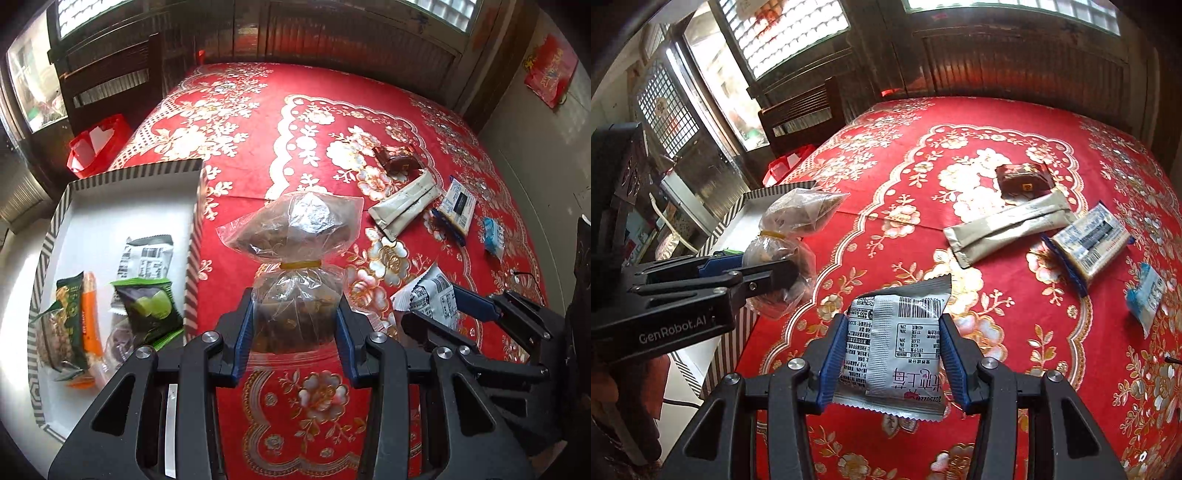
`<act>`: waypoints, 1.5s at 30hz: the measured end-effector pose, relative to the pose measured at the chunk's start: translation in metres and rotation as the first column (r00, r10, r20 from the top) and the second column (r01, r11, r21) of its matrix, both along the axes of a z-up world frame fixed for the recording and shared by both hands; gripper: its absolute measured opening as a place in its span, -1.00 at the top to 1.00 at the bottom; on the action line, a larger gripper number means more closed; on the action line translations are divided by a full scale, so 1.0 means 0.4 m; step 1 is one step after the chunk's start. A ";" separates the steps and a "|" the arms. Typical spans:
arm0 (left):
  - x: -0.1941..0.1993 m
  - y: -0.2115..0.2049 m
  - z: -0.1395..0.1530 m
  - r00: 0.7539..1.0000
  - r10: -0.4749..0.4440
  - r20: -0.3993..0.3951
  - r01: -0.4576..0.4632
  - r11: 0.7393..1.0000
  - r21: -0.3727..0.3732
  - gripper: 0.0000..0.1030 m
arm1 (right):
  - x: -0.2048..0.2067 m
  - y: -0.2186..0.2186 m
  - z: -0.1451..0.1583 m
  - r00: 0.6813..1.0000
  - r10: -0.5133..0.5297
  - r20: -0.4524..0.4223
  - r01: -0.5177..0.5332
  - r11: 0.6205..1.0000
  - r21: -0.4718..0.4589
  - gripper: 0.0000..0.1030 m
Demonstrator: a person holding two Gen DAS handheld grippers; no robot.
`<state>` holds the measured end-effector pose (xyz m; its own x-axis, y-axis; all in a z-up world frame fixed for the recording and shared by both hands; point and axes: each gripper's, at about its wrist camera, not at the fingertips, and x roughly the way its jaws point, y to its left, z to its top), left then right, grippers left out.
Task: Organize snacks
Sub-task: 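Carry the white packet and nut bag over the tray, then lower both items into the tray and open both grippers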
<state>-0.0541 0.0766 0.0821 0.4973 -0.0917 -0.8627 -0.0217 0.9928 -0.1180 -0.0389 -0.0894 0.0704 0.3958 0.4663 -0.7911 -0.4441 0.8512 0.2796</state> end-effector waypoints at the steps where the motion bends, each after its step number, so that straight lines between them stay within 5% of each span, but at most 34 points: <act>1: -0.010 0.014 0.000 1.000 0.010 0.000 -0.010 1.000 0.000 0.25 | -0.003 0.014 0.002 1.000 0.013 0.003 -0.013 1.000 -0.001 0.08; 22: -0.126 0.299 -0.005 0.969 0.245 0.012 -0.246 0.969 0.039 0.25 | -0.041 0.316 0.041 0.966 0.256 0.033 -0.255 0.966 -0.035 0.08; 45: -0.151 0.448 -0.066 0.933 0.359 -0.035 -0.357 0.933 0.046 0.25 | -0.040 0.560 -0.008 0.902 0.433 -0.007 -0.432 0.899 -0.075 0.08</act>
<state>-0.1144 0.2558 0.0558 0.4540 0.1193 -0.8830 -0.3807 0.9219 -0.0712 -0.0551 0.1345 0.0673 0.1763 0.5341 -0.8269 -0.7753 0.5929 0.2177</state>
